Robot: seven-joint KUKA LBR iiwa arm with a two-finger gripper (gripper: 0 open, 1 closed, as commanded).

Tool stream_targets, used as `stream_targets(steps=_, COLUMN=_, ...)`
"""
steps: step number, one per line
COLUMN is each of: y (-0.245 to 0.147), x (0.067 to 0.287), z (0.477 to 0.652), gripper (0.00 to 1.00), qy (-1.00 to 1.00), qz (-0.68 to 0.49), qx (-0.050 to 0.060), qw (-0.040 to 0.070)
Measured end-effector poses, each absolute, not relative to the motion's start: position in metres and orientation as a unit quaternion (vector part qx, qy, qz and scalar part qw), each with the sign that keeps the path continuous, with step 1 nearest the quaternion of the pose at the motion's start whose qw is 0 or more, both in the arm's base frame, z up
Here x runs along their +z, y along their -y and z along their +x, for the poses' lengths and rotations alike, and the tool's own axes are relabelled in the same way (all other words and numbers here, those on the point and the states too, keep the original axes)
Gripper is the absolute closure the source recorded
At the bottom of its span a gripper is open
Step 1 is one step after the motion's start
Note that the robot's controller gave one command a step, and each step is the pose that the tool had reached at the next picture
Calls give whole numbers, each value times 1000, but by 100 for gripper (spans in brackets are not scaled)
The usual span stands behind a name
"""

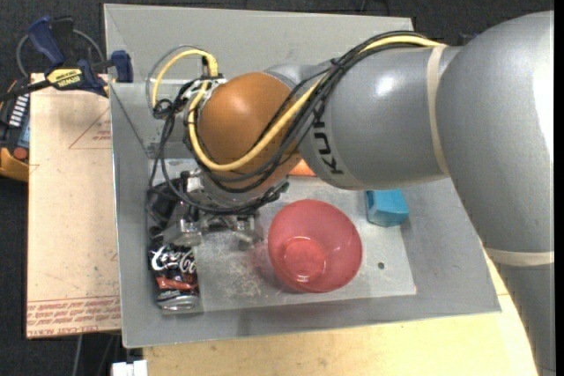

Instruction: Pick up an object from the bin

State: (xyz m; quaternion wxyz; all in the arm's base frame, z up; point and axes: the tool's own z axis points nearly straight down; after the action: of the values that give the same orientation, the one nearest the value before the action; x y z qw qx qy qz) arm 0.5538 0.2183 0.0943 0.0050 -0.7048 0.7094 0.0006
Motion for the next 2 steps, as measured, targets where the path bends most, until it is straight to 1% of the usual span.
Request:
stream_targets(steps=1, y=-219, x=93, z=553, gripper=0, qy=-729, qz=-685, qx=0, qw=8)
stream_targets(steps=2, y=-227, x=89, z=497, gripper=0, qy=-765, qz=-644, qx=-1, qw=8)
